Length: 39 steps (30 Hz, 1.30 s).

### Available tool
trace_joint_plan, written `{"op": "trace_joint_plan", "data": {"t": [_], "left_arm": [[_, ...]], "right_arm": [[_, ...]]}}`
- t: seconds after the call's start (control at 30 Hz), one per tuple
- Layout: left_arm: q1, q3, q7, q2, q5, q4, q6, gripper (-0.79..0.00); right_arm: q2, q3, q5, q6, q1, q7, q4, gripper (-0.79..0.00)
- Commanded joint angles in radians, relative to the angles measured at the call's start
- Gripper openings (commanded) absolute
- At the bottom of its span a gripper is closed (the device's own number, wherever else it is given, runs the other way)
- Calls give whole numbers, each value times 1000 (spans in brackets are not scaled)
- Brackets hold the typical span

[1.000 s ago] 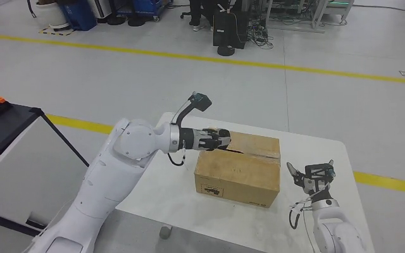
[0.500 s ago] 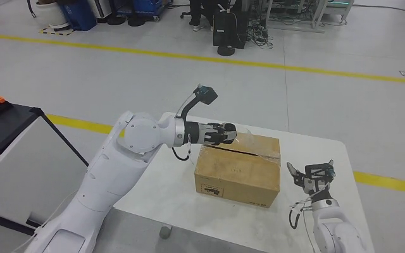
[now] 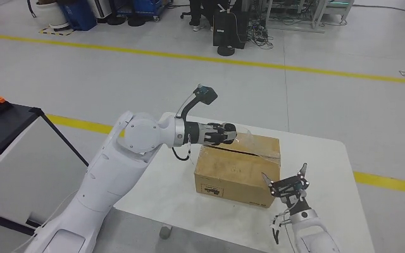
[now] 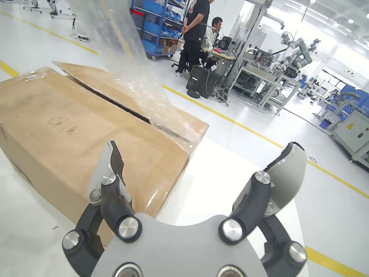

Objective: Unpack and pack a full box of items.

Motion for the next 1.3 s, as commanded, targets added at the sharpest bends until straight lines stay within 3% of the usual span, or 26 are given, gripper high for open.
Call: {"op": "trace_joint_plan", "data": {"t": [0.0, 0.4, 0.73, 1.0, 1.03, 1.1, 1.13, 1.17, 1.2, 1.27], "left_arm": [[0, 0, 0, 0, 0, 0, 0, -785], [0, 0, 0, 0, 0, 0, 0, -785], [0, 0, 0, 0, 0, 0, 0, -785], [0, 0, 0, 0, 0, 0, 0, -785], [0, 0, 0, 0, 0, 0, 0, -785], [0, 0, 0, 0, 0, 0, 0, -785], [0, 0, 0, 0, 0, 0, 0, -785], [0, 0, 0, 0, 0, 0, 0, -785], [0, 0, 0, 0, 0, 0, 0, -785], [0, 0, 0, 0, 0, 0, 0, -785]], "right_arm": [[-5, -33, -29, 35, 9, -1, -5, 0], [-38, -183, -102, 190, 110, 16, 7, 0], [-66, -247, -75, 208, 261, 147, 82, 0], [-81, -287, -96, 204, 303, 173, 119, 0], [-82, -290, -98, 204, 306, 173, 124, -46], [-85, -293, -97, 202, 313, 175, 130, -305], [-86, -295, -97, 200, 316, 175, 132, -477], [-87, -296, -94, 198, 318, 176, 134, -597], [-89, -296, -95, 197, 321, 176, 135, -785], [-90, -296, -96, 193, 324, 174, 138, -785]]}}
